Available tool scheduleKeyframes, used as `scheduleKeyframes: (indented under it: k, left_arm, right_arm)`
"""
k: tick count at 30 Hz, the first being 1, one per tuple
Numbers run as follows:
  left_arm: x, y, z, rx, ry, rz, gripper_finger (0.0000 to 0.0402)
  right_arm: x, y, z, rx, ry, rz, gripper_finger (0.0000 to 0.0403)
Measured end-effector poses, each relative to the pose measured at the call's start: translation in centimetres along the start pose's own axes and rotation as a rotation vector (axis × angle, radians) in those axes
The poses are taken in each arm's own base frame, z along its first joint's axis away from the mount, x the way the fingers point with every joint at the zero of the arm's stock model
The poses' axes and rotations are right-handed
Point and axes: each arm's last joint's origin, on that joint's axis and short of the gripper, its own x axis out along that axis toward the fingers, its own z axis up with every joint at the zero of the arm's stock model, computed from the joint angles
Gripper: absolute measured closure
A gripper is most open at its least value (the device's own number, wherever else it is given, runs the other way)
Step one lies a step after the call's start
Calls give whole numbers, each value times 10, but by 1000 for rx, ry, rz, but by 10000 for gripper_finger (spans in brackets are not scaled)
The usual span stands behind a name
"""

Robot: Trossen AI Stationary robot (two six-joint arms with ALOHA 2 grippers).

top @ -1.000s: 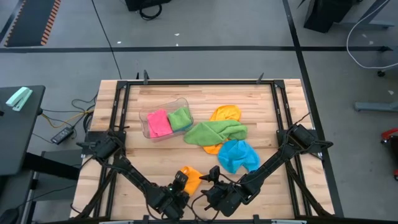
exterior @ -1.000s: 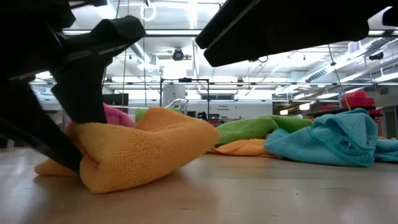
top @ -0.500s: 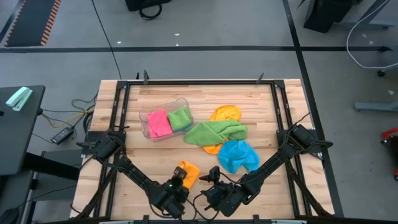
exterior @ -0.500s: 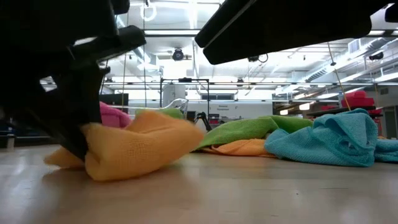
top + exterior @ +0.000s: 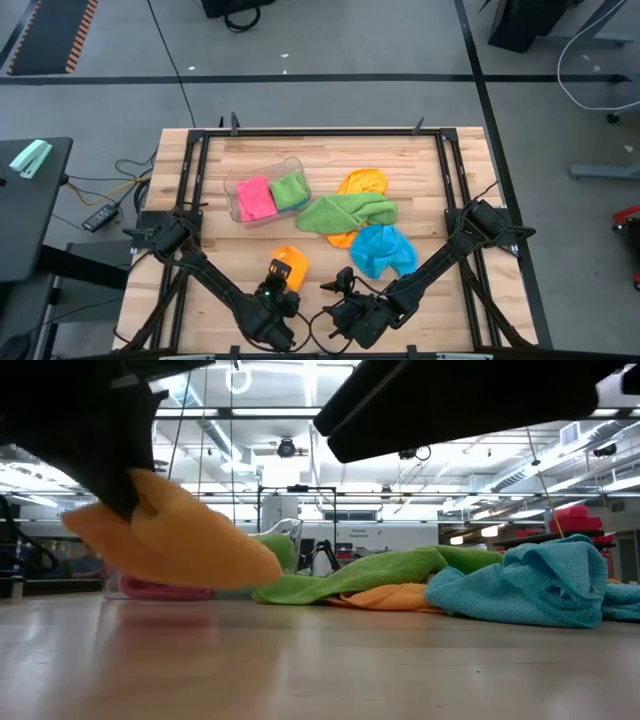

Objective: Fold microfiber towels
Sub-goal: Put the bottom yellow microfiber towel into the transparent bin

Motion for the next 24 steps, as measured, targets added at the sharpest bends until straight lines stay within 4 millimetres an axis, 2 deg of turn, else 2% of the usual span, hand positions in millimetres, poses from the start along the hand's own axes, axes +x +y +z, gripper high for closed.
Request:
scheduleKeyframes:
  k: [6, 10, 13, 18, 24]
  left_arm:
    - [-24, 28, -16, -84, -6, 46, 379]
    - [-39, 60, -29, -208, -24, 58, 379]
    - [-43, 85, -41, -322, 15, 73, 379]
    - [-38, 120, -51, -510, 52, 55, 379]
    - [-13, 152, -53, -599, 154, 21, 378]
  right_arm:
    - [-9, 2, 0, 23, 14, 7, 92]
    - [-11, 3, 0, 34, 8, 9, 92]
    - [-10, 3, 0, 51, 7, 8, 92]
    - [-11, 3, 1, 69, 3, 7, 92]
    - [-11, 2, 1, 82, 0, 8, 92]
